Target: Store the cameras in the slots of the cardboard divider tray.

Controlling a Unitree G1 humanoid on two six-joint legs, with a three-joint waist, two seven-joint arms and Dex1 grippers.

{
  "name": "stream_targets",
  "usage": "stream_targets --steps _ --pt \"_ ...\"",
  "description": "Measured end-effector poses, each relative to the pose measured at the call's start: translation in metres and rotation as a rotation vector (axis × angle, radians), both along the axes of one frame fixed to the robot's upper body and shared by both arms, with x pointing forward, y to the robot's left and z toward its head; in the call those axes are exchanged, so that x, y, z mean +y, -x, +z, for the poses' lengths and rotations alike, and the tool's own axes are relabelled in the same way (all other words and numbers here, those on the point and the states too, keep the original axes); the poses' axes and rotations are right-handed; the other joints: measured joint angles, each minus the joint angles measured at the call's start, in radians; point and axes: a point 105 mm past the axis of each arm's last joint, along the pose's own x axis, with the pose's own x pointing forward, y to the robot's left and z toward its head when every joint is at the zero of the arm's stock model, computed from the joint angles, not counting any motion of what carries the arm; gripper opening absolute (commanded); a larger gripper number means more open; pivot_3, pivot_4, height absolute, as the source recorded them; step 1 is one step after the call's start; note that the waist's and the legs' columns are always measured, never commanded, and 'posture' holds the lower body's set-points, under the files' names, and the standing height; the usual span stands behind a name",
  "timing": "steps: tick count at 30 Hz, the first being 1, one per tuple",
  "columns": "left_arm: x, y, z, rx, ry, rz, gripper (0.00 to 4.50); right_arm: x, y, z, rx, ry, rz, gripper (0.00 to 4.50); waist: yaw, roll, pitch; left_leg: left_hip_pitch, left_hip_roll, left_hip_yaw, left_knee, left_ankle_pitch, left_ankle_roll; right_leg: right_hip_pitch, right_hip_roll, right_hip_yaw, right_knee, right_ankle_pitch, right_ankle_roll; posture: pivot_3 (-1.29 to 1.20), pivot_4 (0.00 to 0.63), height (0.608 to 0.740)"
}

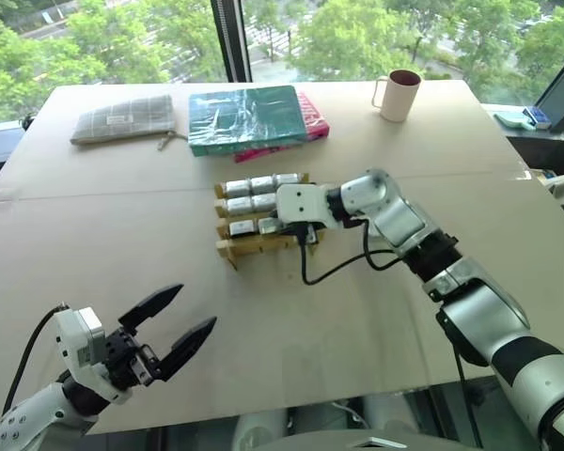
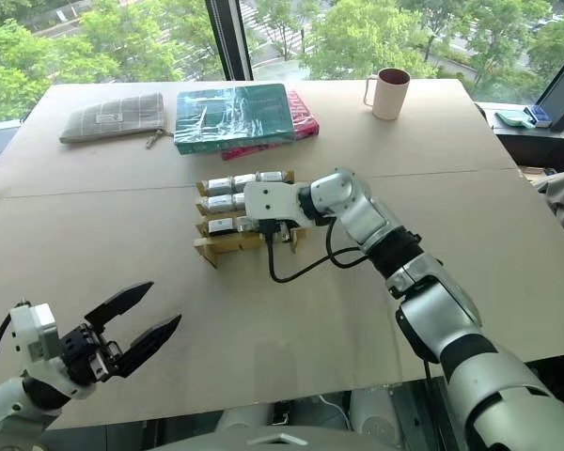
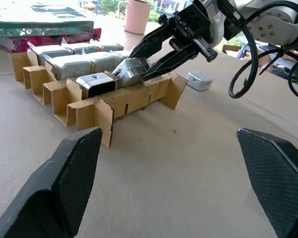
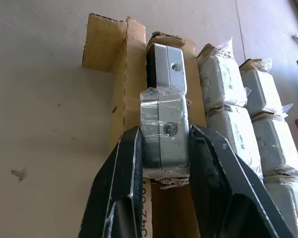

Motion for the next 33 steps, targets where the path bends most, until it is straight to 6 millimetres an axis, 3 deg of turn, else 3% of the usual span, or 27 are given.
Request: stream_targets --steps 13,15,16,19,21,23,24,26,27,33 --pt "0.001 0.002 -0.001 -0.001 0.0 0.016 4.5 0.007 -0.005 0.003 0.145 0.08 -0.013 0.77 -0.004 0.0 0.0 0.001 0.0 0.0 -0.001 -0.001 -0.002 0.0 -0.001 0.0 0.0 0.0 0.0 0.0 0.15 0.74" --pt "0.001 0.002 -0.001 -0.002 0.001 0.017 4.5 0.009 -0.007 0.002 0.159 0.084 -0.017 1.85 -0.005 0.0 0.0 0.001 0.0 0.0 -0.001 -0.002 -0.003 0.0 -0.001 0.0 0.0 0.0 0.0 0.0 0.15 0.74" --pt "0.001 0.002 -0.001 -0.003 0.001 0.016 4.5 0.009 -0.007 0.001 0.162 0.084 -0.02 1.94 -0.005 0.0 0.0 0.001 0.0 0.0 -0.001 -0.002 -0.004 0.0 -0.001 0.0 0.0 0.0 0.0 0.0 0.15 0.74" --pt "0.0 0.002 0.0 -0.005 0.0 0.014 4.5 0.006 -0.009 -0.005 0.186 0.054 -0.049 3.33 -0.003 0.0 0.0 0.0 0.0 0.0 -0.001 -0.002 -0.004 0.0 -0.001 0.0 0.0 0.0 0.0 0.0 0.15 0.74" --pt "-0.001 0.001 0.001 -0.009 -0.001 0.008 4.5 0.002 -0.006 0.002 0.193 0.0 -0.061 3.33 -0.001 0.0 0.0 -0.002 0.0 0.0 -0.001 -0.002 -0.004 -0.001 -0.001 0.0 0.0 0.0 0.0 0.0 0.15 0.74" --pt "-0.002 0.0 0.002 -0.014 -0.001 -0.002 4.5 -0.009 -0.001 0.018 0.182 -0.055 -0.068 3.33 0.003 0.001 0.0 -0.003 0.0 -0.001 -0.001 -0.001 -0.002 -0.002 -0.002 0.0 -0.001 0.002 0.003 0.0 0.15 0.74" --pt "-0.005 -0.002 0.003 -0.021 -0.003 -0.021 4.5 -0.017 0.003 0.028 0.187 -0.086 -0.073 3.67 0.004 0.0 0.0 -0.003 0.0 -0.001 -0.001 -0.001 -0.002 -0.002 -0.002 0.0 -0.001 0.002 0.004 0.0 0.15 0.74" --pt "-0.01 -0.005 0.005 -0.03 -0.007 -0.068 4.5 -0.03 0.013 0.043 0.201 -0.135 -0.094 3.89 0.007 0.0 0.0 -0.003 0.0 -0.001 -0.001 -0.001 -0.002 -0.002 -0.002 -0.001 -0.001 0.002 0.004 0.0 0.15 0.74" --pt "-0.012 -0.008 0.006 -0.036 -0.01 -0.088 4.5 -0.038 0.017 0.047 0.202 -0.155 -0.114 4.46 0.008 0.0 0.0 -0.003 0.0 -0.001 -0.001 -0.001 -0.002 -0.002 -0.002 0.0 -0.001 0.002 0.004 0.0 0.15 0.74" --pt "-0.021 -0.027 0.015 -0.042 -0.012 -0.209 4.5 -0.101 0.018 0.032 0.236 -0.309 -0.533 4.46 0.019 0.0 0.0 -0.002 0.0 0.001 -0.001 -0.002 -0.004 -0.002 -0.003 0.003 0.0 0.0 0.0 0.0 0.15 0.74"
